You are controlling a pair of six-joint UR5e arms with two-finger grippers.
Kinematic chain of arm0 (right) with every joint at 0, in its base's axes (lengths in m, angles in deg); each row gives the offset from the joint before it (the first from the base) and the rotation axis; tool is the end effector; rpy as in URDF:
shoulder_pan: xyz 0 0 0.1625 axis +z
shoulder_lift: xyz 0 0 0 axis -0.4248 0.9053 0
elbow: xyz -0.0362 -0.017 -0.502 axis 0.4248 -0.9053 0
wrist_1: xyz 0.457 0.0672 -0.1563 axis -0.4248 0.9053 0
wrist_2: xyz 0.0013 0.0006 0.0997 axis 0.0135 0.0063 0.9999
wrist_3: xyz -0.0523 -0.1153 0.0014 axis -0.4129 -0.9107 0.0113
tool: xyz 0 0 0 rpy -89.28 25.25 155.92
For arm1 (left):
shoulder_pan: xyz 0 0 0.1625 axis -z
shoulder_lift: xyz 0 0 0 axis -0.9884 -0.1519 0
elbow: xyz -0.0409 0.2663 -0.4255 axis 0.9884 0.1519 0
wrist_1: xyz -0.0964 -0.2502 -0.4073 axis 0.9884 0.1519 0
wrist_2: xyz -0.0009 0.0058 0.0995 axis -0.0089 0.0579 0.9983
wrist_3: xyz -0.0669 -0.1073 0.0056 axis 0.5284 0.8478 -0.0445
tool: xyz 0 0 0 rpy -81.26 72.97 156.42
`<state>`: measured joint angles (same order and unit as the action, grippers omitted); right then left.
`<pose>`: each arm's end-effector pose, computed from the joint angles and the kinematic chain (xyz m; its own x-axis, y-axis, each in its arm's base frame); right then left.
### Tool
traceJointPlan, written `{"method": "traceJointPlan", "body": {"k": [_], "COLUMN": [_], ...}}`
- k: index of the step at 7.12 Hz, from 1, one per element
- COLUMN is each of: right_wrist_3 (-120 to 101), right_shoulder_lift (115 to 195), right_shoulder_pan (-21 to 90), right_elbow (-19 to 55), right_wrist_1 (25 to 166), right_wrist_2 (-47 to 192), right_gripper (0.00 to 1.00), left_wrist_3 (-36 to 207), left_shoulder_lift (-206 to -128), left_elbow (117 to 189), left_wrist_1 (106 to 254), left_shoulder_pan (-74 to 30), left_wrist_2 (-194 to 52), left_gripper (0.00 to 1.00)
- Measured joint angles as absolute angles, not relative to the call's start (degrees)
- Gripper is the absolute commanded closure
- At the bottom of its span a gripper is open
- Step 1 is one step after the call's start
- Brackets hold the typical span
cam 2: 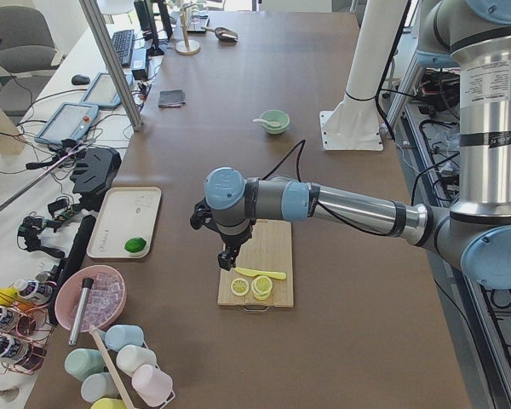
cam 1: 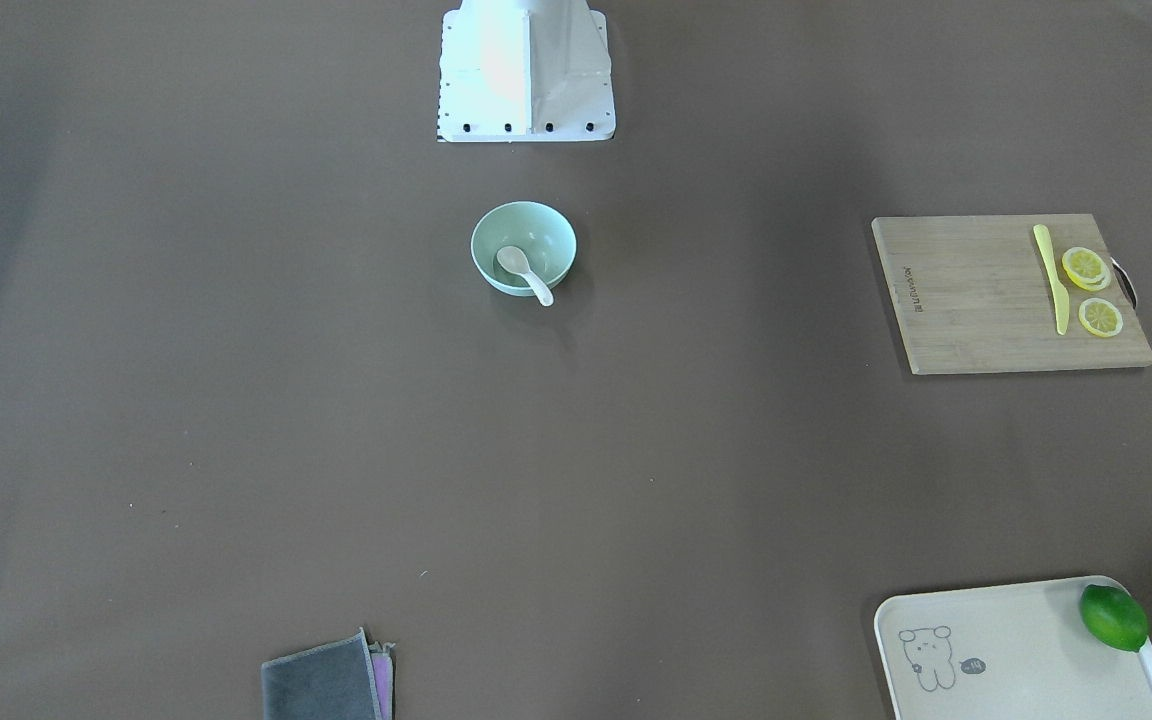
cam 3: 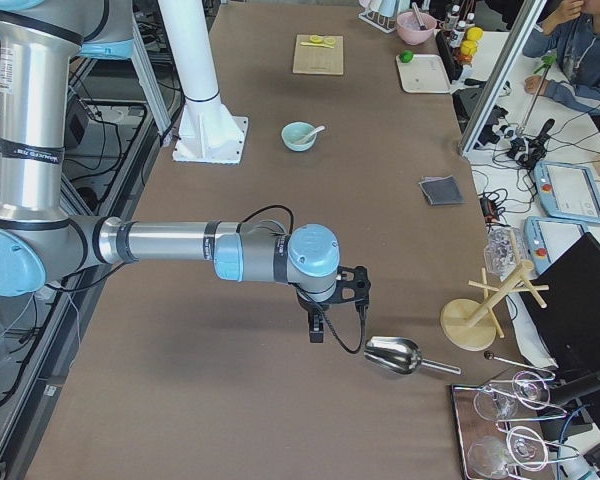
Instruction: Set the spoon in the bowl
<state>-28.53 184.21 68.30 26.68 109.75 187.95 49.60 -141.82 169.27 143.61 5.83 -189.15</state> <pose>0.0682 -0.4908 0.7163 0.6660 -0.0319 0.7453 -0.0284 0.9973 0.0681 -0.0107 -0.5114 0.6506 0.5813 0.4109 -0.7023 -0.2818 0.9114 0.3000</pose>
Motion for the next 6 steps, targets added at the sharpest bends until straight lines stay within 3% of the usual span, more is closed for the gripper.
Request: {"method": "traceJointPlan", "body": {"k": [6], "right_wrist_3": [-28.5], "right_shoulder_lift": [184.0], "right_shoulder_pan": [68.5], "right_elbow": [26.7], "right_wrist_1": [109.7], "right_wrist_2": [188.0], "right_gripper": [0.0], "left_wrist_3": [50.1], "left_shoulder_lift": [-143.1], "left_elbow": [168.9], "left_wrist_1": [143.4], "left_shoulder_pan": [5.5], "left_wrist_2": [-180.1], "left_gripper": [0.02]}}
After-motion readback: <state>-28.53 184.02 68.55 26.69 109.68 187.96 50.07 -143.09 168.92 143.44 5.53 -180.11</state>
